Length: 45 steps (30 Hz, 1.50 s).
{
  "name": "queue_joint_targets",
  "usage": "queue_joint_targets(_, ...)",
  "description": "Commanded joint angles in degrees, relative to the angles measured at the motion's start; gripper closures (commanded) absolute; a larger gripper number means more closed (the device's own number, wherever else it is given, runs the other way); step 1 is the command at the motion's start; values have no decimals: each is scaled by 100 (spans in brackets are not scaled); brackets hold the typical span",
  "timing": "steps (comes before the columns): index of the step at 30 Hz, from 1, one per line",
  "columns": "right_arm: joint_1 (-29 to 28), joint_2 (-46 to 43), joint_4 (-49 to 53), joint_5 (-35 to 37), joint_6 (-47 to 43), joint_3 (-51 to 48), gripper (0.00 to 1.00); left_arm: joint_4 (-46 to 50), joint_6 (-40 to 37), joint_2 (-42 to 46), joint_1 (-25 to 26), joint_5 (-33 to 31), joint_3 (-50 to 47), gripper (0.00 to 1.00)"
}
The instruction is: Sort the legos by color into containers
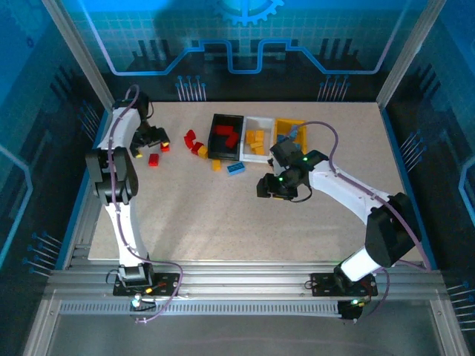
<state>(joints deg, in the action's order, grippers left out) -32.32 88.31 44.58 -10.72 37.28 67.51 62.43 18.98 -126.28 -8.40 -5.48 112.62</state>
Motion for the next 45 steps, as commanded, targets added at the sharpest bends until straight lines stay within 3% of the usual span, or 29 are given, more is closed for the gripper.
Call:
queue_joint_targets(1,-73,-31,196,57,-28,62,46,-66,-319,-308,-82,-155,-57,15)
queue_joint_targets(17,-90,251,481,105,-63,439,46,-252,-439,-827,-111,-94,72,28)
queue_joint_targets(25,-148,327,465,133,-28,500,46,-379,-457,-739,-111,-48,-243,46)
queue_joint_targets(31,-209,352,425,148,-10,496,46,-534,-448,-472,-126,3,-693,60)
queue_joint_targets(40,-254,275,334,140,-59,421,46,-584,-405,171,-165,140,-1188,65)
queue_joint_targets(45,-227,257,239,143,-122,387,46,-550,-210,777,-136,531,-1394,66)
